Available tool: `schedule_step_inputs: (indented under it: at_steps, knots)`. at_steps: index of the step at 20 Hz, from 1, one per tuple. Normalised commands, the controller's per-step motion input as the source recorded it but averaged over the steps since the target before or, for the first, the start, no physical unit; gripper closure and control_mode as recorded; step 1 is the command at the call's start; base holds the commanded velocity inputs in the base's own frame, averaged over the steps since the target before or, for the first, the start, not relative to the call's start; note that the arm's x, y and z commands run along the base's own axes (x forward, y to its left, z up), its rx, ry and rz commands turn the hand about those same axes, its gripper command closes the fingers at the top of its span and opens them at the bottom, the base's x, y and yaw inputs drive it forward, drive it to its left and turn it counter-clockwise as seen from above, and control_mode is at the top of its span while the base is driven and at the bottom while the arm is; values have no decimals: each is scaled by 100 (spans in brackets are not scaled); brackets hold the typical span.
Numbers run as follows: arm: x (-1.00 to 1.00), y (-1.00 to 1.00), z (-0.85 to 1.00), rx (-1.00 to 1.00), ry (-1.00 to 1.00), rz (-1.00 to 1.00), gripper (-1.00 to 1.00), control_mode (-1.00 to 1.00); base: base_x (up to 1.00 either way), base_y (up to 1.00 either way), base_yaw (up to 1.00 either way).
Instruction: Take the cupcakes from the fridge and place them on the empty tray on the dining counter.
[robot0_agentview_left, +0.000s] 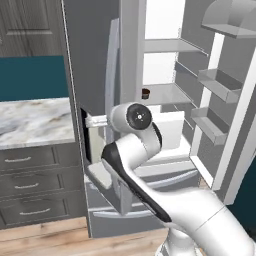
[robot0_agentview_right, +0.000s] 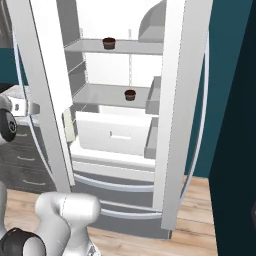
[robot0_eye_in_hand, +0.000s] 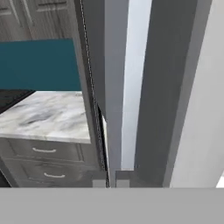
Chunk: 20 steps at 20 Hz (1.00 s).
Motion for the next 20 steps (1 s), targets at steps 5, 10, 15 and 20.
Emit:
schedule_step_inputs:
  at_steps: [5, 10, 15, 20]
  knots:
    - [-70, 6, 0, 0, -9, 2, -100, -100, 0, 0, 0]
    - [-67, -32, 4, 0, -5, 0, -100, -100, 0, 0, 0]
    - [-38, -63, 5, 0, -9, 4, -100, -100, 0, 0, 0]
    - [-7, -86, 0, 0, -1, 2, -100, -100, 0, 0, 0]
